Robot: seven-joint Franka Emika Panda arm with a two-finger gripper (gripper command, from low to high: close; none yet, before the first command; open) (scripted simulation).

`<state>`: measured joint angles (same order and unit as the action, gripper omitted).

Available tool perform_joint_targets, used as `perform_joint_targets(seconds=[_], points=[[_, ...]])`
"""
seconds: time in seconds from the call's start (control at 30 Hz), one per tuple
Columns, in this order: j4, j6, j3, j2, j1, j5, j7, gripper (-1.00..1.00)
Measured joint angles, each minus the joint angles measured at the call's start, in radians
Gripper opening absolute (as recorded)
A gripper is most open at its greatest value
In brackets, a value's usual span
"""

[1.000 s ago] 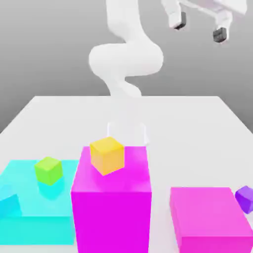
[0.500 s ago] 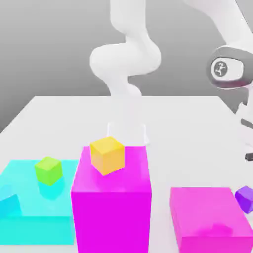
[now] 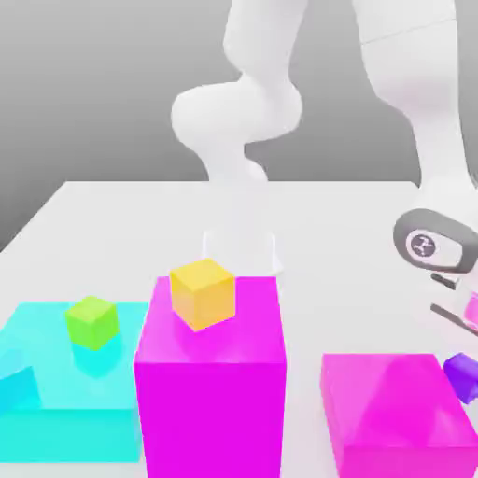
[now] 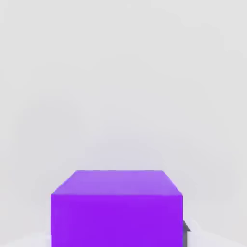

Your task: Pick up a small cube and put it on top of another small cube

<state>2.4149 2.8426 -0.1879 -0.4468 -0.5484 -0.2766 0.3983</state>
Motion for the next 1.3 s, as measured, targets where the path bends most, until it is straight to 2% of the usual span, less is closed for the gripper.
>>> perform_joint_targets(seconds=[0.13, 0.2, 0.33, 0.63, 0.83, 1.1, 1.2, 1.23, 1.3], points=[[0.028, -0.093, -0.060, 0.123, 0.045, 0.073, 0.055, -1.00], [0.032, -0.131, -0.054, 0.165, 0.067, 0.106, 0.038, -1.00], [-0.004, -0.166, 0.045, 0.188, 0.118, 0.137, -0.108, -1.00], [-0.159, -0.226, 0.333, 0.259, 0.261, 0.099, -0.480, -1.00], [-0.185, -0.314, 0.489, 0.304, 0.369, 0.138, -0.706, -1.00], [-0.170, -0.489, 0.652, 0.367, 0.597, 0.283, -0.981, -1.00], [-0.144, -0.444, 0.654, 0.306, 0.630, 0.372, -0.981, -1.00], [-0.134, -0.409, 0.648, 0.275, 0.636, 0.398, -0.967, 1.00], [-0.134, -0.409, 0.648, 0.275, 0.636, 0.398, -0.967, 1.00]])
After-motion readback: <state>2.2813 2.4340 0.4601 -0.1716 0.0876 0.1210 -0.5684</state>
